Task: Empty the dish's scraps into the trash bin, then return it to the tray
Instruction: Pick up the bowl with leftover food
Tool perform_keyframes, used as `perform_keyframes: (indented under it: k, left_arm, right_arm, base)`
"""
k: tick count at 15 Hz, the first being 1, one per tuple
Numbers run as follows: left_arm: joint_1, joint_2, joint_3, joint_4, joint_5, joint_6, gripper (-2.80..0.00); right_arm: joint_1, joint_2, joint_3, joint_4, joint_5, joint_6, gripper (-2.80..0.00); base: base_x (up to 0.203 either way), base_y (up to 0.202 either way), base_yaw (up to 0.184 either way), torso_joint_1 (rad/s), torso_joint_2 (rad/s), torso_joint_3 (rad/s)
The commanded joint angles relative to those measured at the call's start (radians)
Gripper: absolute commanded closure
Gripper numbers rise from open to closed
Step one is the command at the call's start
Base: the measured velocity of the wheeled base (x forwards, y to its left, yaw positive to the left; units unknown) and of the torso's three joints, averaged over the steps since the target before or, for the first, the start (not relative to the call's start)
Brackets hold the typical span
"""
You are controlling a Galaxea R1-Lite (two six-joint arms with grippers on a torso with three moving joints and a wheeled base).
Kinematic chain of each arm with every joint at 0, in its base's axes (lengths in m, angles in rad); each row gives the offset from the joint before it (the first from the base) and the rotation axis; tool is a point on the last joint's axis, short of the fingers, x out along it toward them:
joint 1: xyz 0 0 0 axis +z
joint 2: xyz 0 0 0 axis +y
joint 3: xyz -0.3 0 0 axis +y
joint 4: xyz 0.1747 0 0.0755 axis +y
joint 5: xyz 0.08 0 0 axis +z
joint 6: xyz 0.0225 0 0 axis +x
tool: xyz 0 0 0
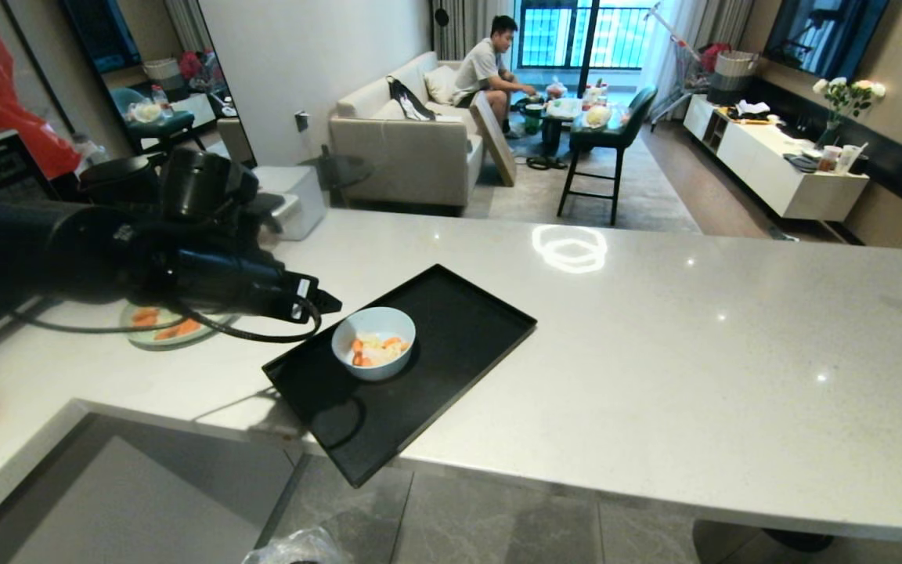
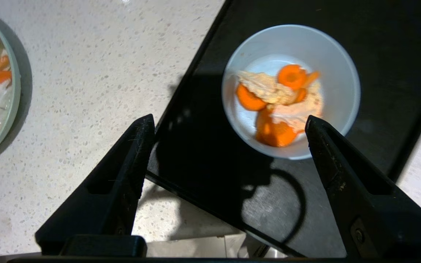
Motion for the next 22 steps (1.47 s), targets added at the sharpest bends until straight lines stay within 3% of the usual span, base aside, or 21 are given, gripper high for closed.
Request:
perform_keyframes:
  k: [1,4,7,12,16,22]
  left_arm:
    - [0.027,0.096,-0.031,0.003,0.042,-0.001,-2.80]
    - [0.071,0.123,-0.041,0.005,0.050,-0.003,-2.80]
    - [0.078,0.130,-0.066,0.076,0.050,-0.003,-2.80]
    - [0.030,0.127,-0.080,0.114,0.052,-0.004,-2.80]
    - [-0.013,0.132,-0.080,0.114,0.093,-0.004,-2.80]
    - [-0.017,0.192,-0.089,0.108,0.128,0.001,-2.80]
  right_arm:
    - [0.000,0.000,0.000,0.000,-0.001,0.001,0.00]
    - [0.000,0.000,0.000,0.000,-0.001,0.001,0.00]
    - [0.000,0.001,0.000,0.000,-0.001,0.001,0.00]
    - [0.000,0.000,0.000,0.000,-0.001,0.001,0.00]
    - [0.000,0.000,0.000,0.000,-0.001,0.001,0.00]
    - [0.000,0.000,0.000,0.000,-0.001,0.001,0.00]
  base:
    - [0.000,0.000,0.000,0.000,0.00,0.000]
    - [0.000,0.000,0.000,0.000,0.00,0.000]
    - [0.000,0.000,0.000,0.000,0.00,0.000]
    - [0.000,0.000,0.000,0.000,0.00,0.000]
    - [0.000,0.000,0.000,0.000,0.00,0.000]
    - [0.000,0.000,0.000,0.000,0.00,0.000]
